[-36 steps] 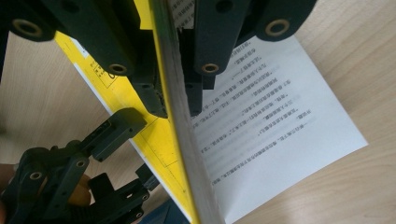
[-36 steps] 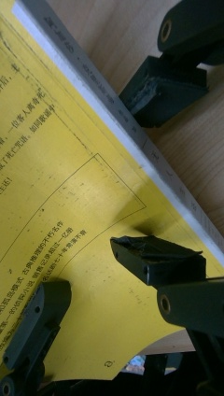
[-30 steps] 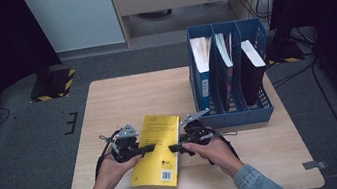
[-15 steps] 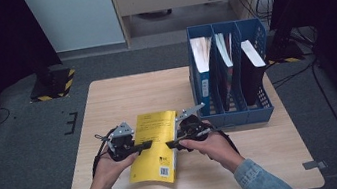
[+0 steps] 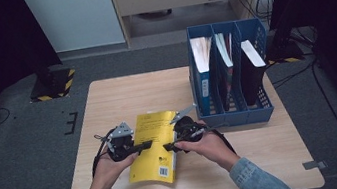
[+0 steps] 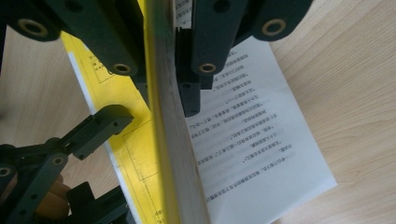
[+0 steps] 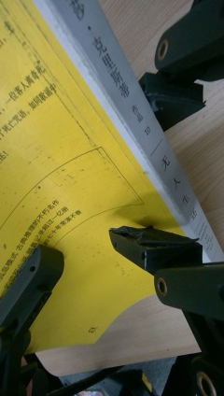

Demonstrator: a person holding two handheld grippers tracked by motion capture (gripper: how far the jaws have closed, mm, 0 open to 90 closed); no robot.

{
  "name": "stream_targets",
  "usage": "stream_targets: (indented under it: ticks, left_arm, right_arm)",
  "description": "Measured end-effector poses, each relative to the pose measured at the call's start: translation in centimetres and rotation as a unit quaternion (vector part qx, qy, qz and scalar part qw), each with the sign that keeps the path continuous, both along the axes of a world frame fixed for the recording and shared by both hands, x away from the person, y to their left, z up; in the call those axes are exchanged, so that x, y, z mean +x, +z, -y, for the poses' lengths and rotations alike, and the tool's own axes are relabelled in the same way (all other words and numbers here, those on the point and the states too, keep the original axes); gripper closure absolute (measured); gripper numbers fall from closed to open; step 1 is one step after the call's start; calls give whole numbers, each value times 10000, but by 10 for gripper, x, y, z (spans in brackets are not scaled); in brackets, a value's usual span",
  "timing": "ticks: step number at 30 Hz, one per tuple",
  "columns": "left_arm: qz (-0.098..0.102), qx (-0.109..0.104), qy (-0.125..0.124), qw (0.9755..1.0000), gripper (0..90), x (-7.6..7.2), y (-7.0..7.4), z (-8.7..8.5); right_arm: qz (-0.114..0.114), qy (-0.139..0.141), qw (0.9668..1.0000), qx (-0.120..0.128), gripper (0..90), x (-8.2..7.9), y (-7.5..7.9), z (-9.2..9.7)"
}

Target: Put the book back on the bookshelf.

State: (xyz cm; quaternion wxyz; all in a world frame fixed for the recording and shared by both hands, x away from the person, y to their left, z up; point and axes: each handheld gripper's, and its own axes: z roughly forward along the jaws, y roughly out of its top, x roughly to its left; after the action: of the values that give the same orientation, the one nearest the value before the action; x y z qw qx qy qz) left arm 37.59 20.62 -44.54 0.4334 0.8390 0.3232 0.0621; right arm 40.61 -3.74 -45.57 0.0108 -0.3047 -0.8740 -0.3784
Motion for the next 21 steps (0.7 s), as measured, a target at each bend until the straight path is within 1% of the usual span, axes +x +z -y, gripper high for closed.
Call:
stream_targets:
  ticks: [4, 7, 12, 13, 14, 17, 21]
  left_arm:
    - [5, -7, 29, 10000, 842, 1, 0, 1]
    - [-11, -21, 37, 10000, 838, 2, 0, 1]
    - [12, -107, 96, 9999, 837, 4, 4, 0]
    - [25, -110, 92, 9999, 837, 4, 4, 1]
    - [45, -88, 92, 9999, 837, 5, 6, 2]
    - [86, -23, 86, 9999, 835, 5, 8, 3]
    - [118, -43, 96, 9999, 831, 5, 10, 4]
  right_arm:
    - [-6, -40, 10000, -62, 430, 1, 0, 0]
    - [55, -32, 9999, -99, 441, 1, 1, 0]
    - [116, -56, 9999, -54, 512, 3, 9, 2]
    - [169, -47, 9998, -39, 527, 3, 11, 2]
    - [162, -60, 9998, -56, 533, 3, 13, 3]
    - [258, -74, 9996, -129, 550, 3, 17, 3]
    - [330, -72, 9992, -192, 564, 3, 21, 3]
